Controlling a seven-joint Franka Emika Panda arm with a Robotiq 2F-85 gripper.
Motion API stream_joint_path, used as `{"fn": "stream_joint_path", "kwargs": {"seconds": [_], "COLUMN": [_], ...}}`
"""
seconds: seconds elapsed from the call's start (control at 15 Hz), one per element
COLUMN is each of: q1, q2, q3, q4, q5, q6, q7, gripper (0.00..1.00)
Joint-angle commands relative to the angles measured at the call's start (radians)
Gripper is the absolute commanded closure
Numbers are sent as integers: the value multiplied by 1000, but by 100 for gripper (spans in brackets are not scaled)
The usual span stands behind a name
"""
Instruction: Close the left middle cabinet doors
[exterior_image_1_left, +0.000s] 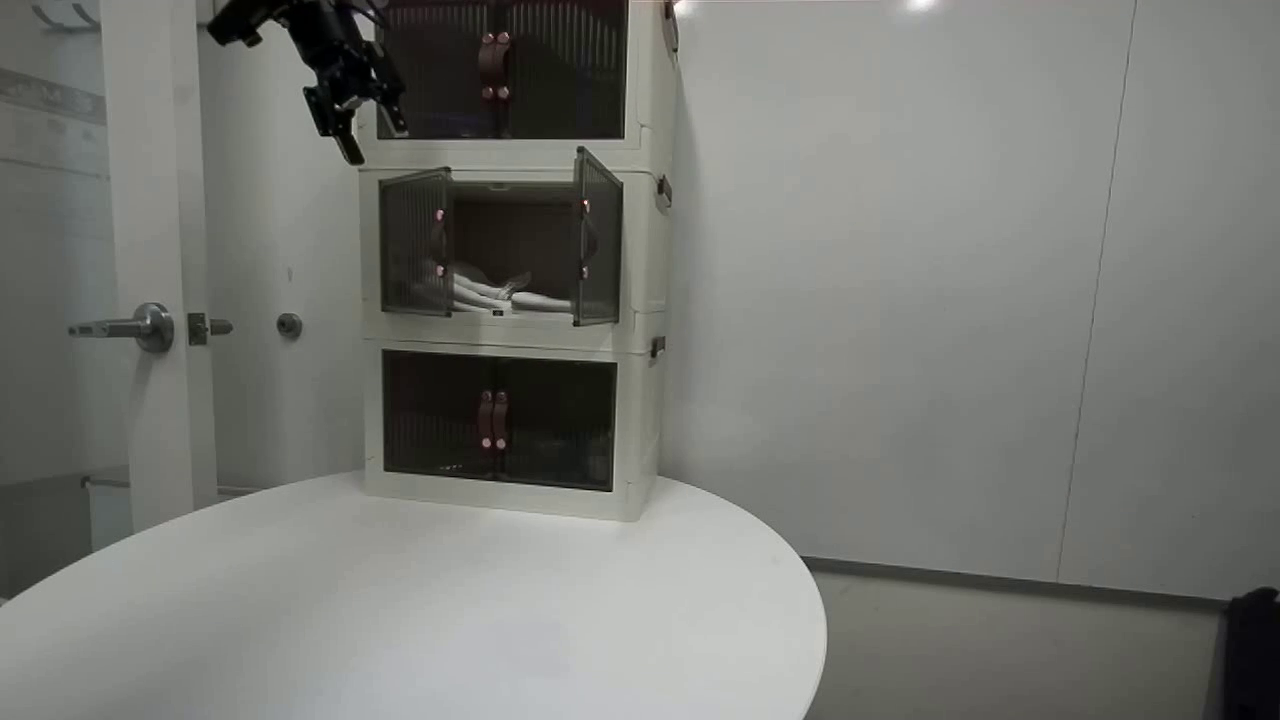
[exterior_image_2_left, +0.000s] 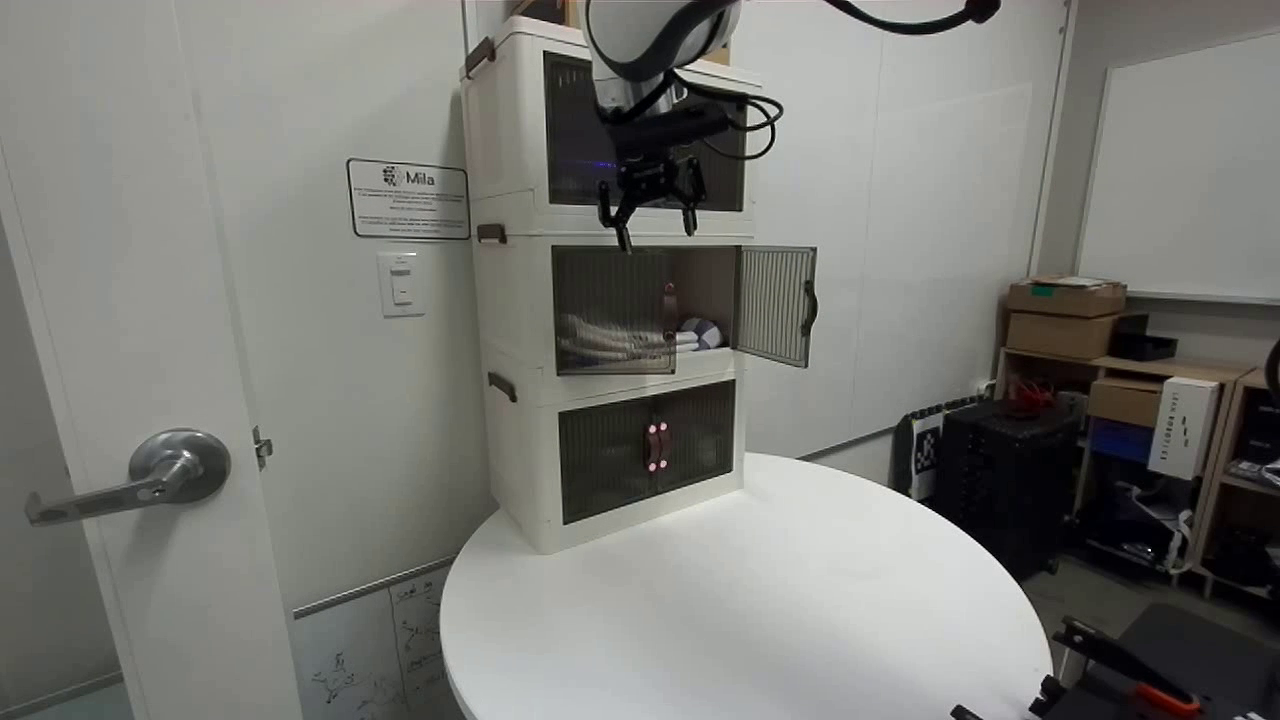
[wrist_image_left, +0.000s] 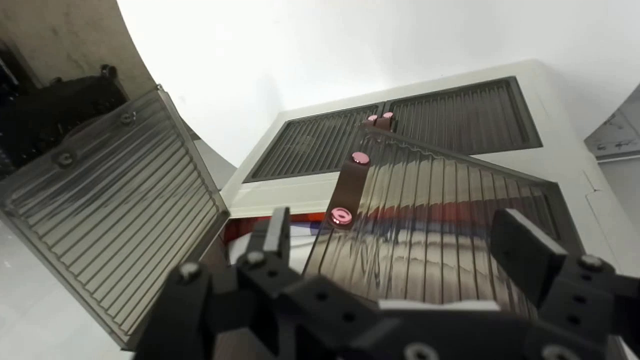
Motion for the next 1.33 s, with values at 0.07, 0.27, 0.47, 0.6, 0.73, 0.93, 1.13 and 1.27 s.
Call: {"fn": "stream_joint_path", "kwargs": {"seconds": [0.07, 0.27, 0.47, 0.6, 0.73, 0.93, 1.13, 1.27], "q1": [-47, -68, -73, -71, -64, -52, -48, -44], "q2": [9, 33, 52, 70, 90, 119, 154, 181], "q3": [-11, -18, -22, -22, -24, -38, -61, -83], "q4": [-1, 12, 31, 50, 68, 83, 95, 105], "q5": [84, 136, 177, 209, 224, 193, 173, 160], "q6": [25, 44, 51, 53, 65, 143, 219, 275], "q7": [-266, -325, -322, -302, -284, -243, -205, -183], "gripper": [0, 0, 0, 0, 0, 0, 0, 0]}}
